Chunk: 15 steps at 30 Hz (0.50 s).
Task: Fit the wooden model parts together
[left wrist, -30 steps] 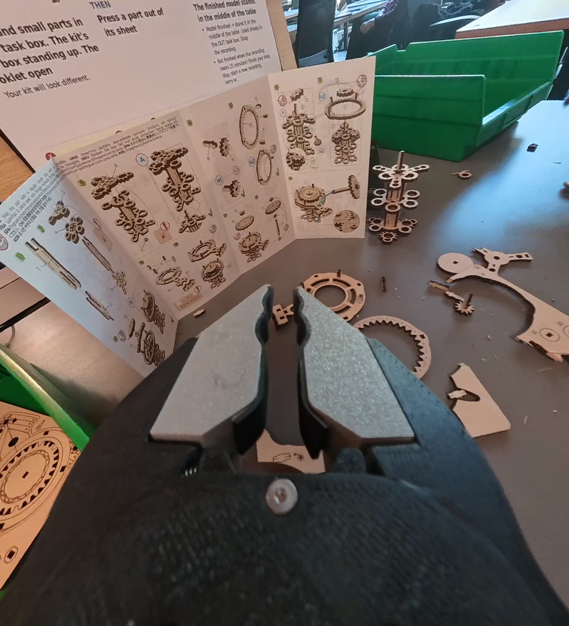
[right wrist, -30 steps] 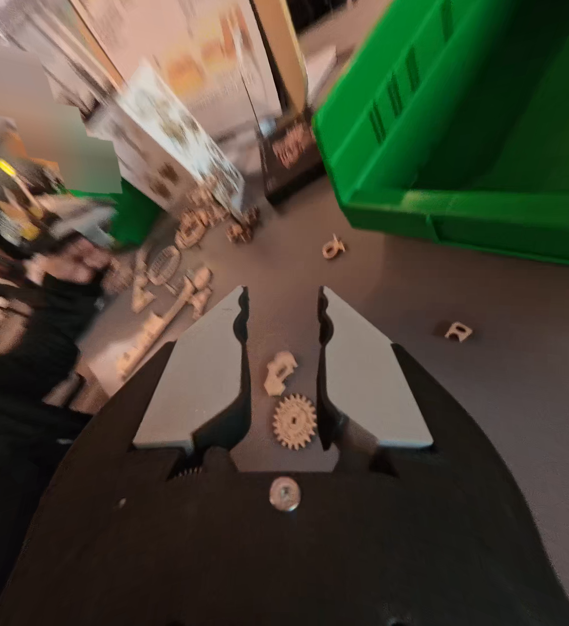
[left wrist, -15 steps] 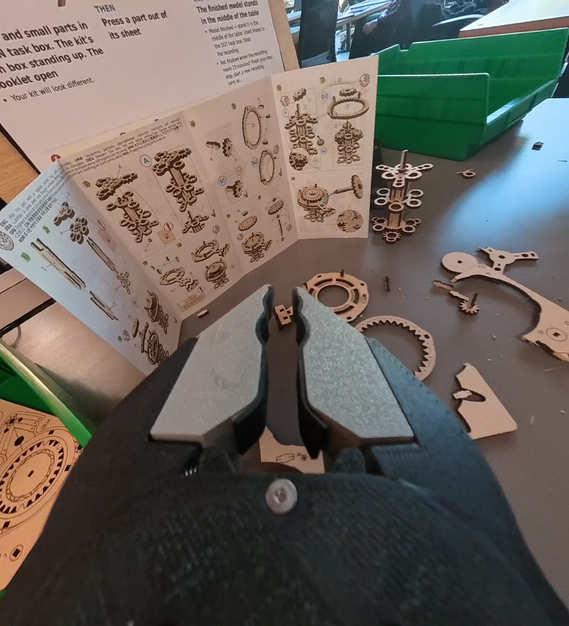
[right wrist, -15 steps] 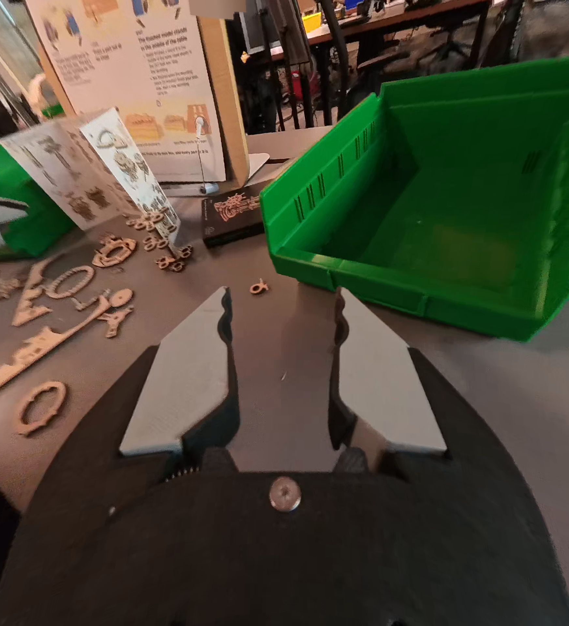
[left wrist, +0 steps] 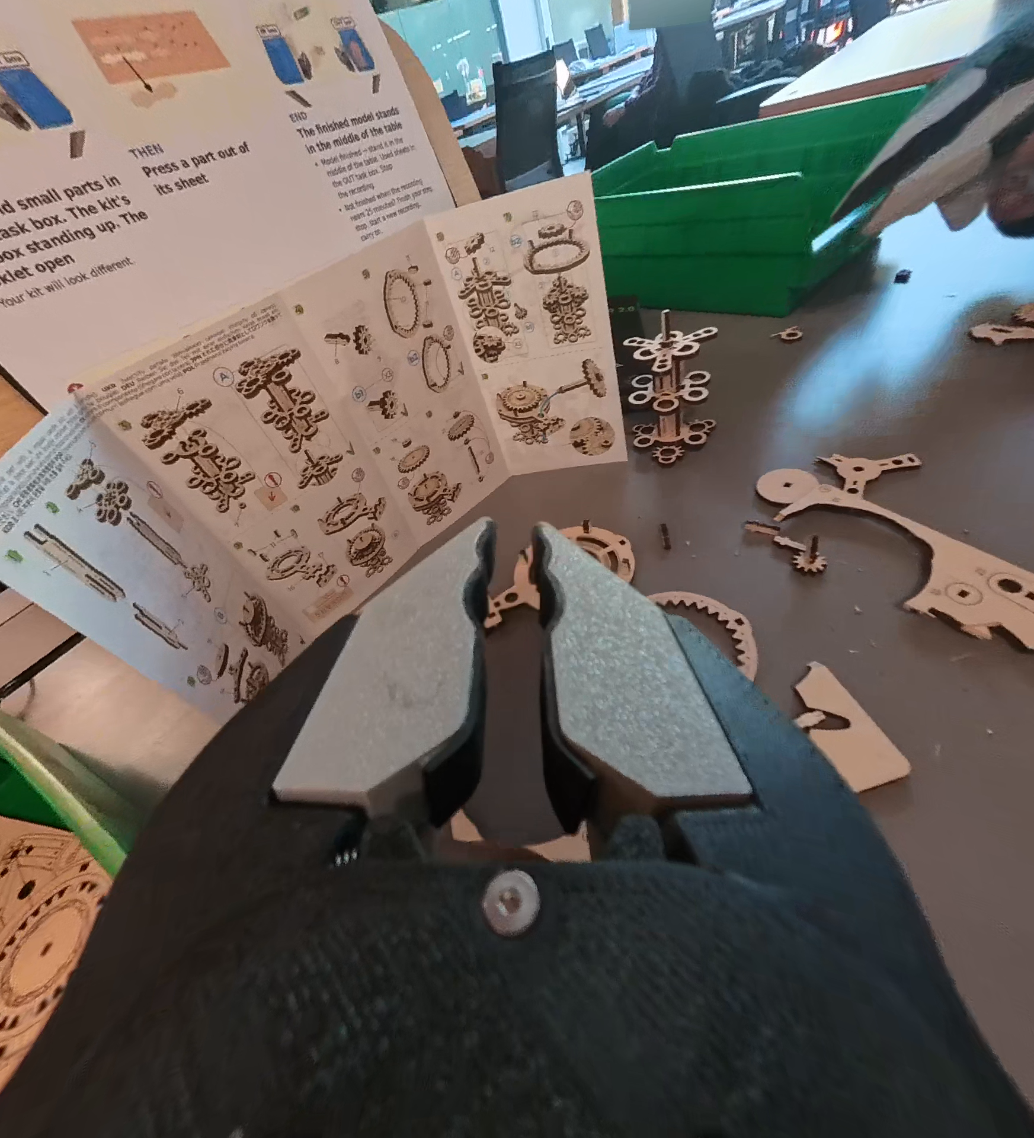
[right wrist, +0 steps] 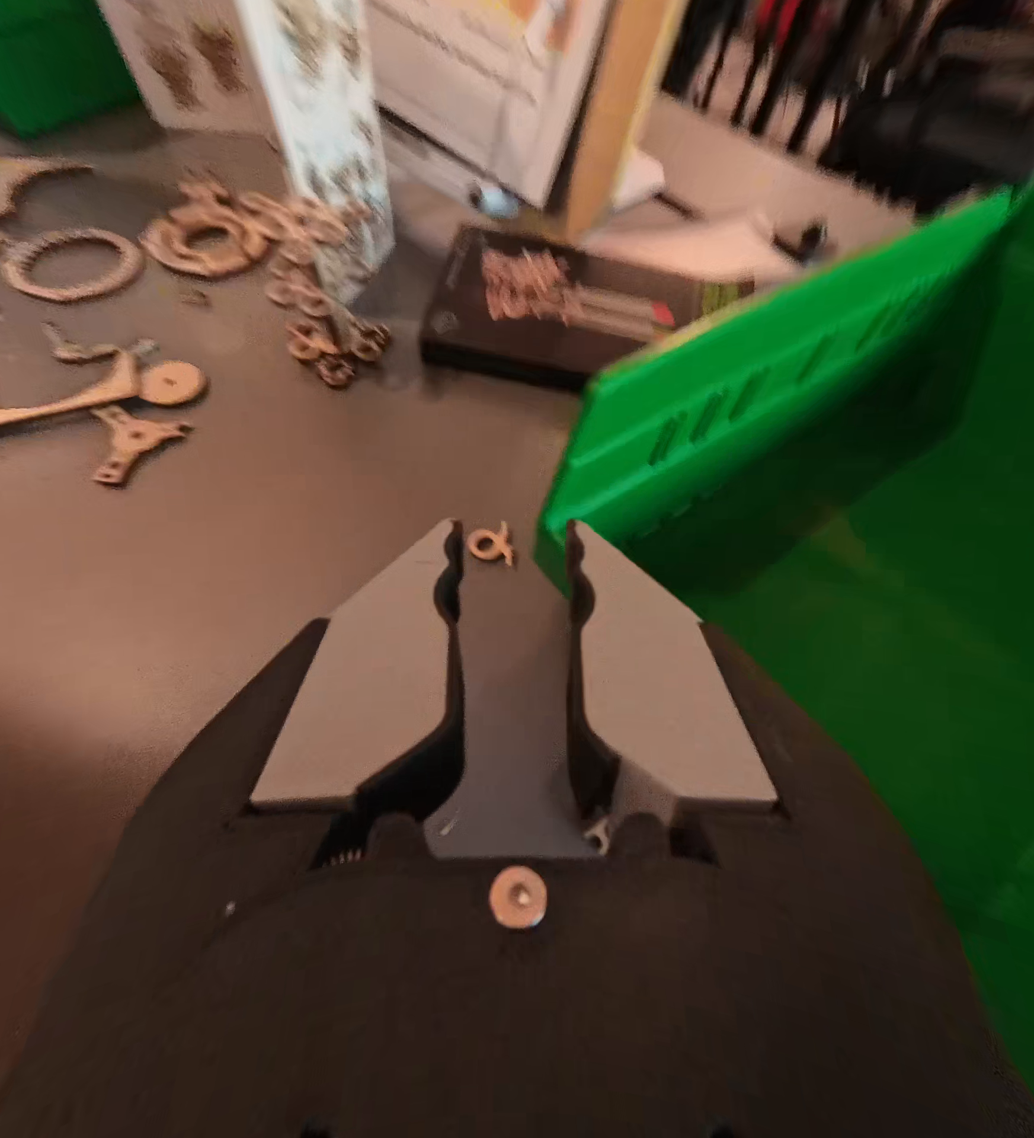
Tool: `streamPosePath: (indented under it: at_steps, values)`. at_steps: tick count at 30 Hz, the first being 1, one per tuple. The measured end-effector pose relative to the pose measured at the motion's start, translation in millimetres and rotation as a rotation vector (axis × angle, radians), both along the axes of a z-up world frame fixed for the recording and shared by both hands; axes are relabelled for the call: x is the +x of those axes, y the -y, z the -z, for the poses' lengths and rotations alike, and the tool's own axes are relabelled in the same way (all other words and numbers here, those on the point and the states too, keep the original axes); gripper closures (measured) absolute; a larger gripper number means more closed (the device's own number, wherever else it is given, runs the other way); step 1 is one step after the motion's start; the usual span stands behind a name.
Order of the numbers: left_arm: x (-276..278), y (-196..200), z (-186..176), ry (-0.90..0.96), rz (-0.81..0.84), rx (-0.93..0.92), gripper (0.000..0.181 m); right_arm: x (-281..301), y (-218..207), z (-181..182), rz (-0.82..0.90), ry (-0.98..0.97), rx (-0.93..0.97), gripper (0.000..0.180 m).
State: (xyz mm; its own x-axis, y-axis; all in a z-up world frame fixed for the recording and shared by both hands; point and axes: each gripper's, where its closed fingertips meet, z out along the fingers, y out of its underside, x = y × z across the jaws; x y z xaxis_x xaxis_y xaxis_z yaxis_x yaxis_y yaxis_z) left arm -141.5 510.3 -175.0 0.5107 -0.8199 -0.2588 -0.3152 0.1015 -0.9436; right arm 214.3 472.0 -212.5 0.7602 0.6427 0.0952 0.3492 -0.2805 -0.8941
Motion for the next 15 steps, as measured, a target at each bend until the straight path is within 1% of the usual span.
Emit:
streamPosePath:
  at_steps: [2,7,11,15]
  values:
    - [2,0,-3,0.023,0.007,-0.009,0.173,-11,12,-13,-0.068,-0.044,0.074,0.157]
    - [-3,-9,-9,0.051,-0.030,0.003,0.174,8,6,-23,0.047,-0.053,0.119,0.148]
    - [-13,-19,-6,0.060,-0.073,-0.017,0.173,12,3,-26,0.094,-0.053,0.154,0.152]
    - [-15,-23,-5,0.066,-0.092,-0.021,0.174,16,0,-22,0.142,0.011,0.191,0.157]
